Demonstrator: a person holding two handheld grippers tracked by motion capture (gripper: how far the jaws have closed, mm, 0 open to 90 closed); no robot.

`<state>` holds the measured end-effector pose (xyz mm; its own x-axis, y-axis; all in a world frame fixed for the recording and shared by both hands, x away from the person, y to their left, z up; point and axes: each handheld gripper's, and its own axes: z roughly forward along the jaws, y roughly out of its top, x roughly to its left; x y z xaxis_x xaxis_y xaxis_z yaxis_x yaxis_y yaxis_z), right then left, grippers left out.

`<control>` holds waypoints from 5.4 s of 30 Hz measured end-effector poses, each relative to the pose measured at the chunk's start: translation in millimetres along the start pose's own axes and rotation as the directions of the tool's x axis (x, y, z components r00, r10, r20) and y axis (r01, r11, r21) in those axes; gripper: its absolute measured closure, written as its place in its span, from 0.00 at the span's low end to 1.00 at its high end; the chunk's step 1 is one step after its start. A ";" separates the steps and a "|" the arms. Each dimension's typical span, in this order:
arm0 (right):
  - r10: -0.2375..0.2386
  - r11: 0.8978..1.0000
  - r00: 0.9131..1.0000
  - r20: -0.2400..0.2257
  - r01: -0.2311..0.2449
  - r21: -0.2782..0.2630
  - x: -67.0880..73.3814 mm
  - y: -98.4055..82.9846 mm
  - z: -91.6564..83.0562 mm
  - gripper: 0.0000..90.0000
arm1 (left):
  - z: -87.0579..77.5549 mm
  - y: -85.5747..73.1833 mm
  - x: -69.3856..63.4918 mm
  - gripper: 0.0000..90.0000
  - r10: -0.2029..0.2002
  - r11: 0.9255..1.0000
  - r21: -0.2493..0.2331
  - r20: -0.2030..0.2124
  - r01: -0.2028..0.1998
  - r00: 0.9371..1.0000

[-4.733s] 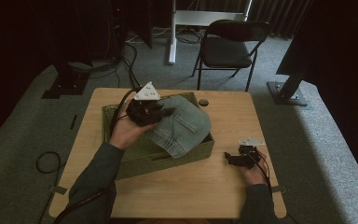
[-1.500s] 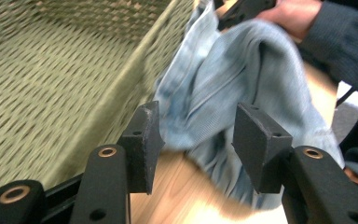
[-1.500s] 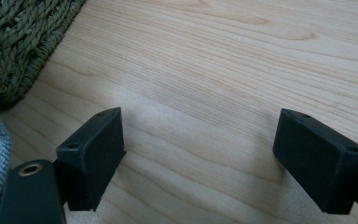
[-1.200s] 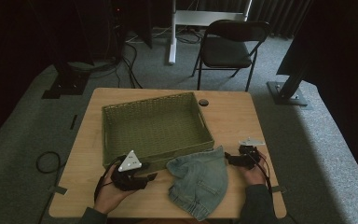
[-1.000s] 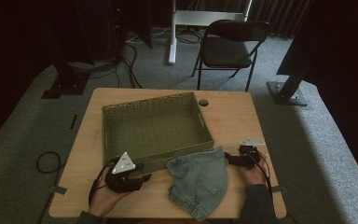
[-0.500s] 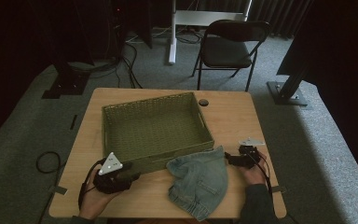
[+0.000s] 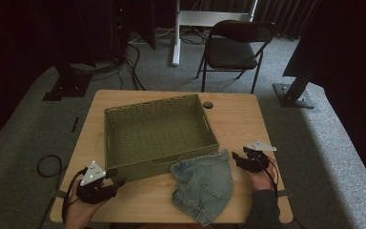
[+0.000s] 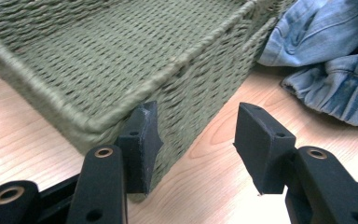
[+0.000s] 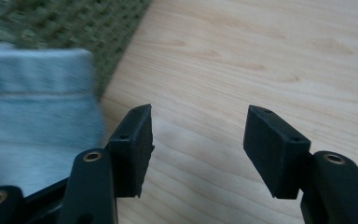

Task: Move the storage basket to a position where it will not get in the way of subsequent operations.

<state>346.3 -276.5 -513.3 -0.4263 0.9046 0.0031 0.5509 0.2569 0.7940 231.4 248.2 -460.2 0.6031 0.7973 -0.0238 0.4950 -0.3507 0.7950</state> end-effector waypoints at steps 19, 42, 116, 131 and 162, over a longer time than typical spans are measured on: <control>-0.125 0.988 0.983 -0.134 0.112 -0.102 38.9 34.3 -18.1 0.59 | -2.9 -20.6 21.1 0.62 -0.085 0.996 0.015 -0.127 0.087 0.988; -0.110 0.992 0.990 -0.091 0.103 -0.078 34.8 48.6 2.2 0.68 | 49.0 16.1 53.7 0.72 -0.072 0.997 -0.003 -0.138 0.072 0.988; -0.046 0.999 0.999 0.016 0.045 0.031 -28.1 100.3 60.2 0.59 | 162.1 108.2 127.4 0.61 -0.183 0.977 0.078 -0.190 0.200 0.965; -0.075 0.994 0.997 -0.037 0.077 0.073 -9.3 57.7 50.9 0.55 | 146.0 101.1 84.1 0.59 -0.127 0.991 0.030 -0.093 0.130 0.987; -0.116 0.993 0.987 -0.112 0.118 0.010 32.0 30.2 1.3 0.48 | 125.4 106.4 1.2 0.57 0.053 0.998 -0.041 0.123 -0.048 0.991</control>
<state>350.2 -239.3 -490.0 -0.5648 0.8250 -0.0211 0.5040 0.3650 0.7828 363.2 150.3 -451.7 0.7003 0.7116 -0.0560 0.4397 -0.3682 0.8192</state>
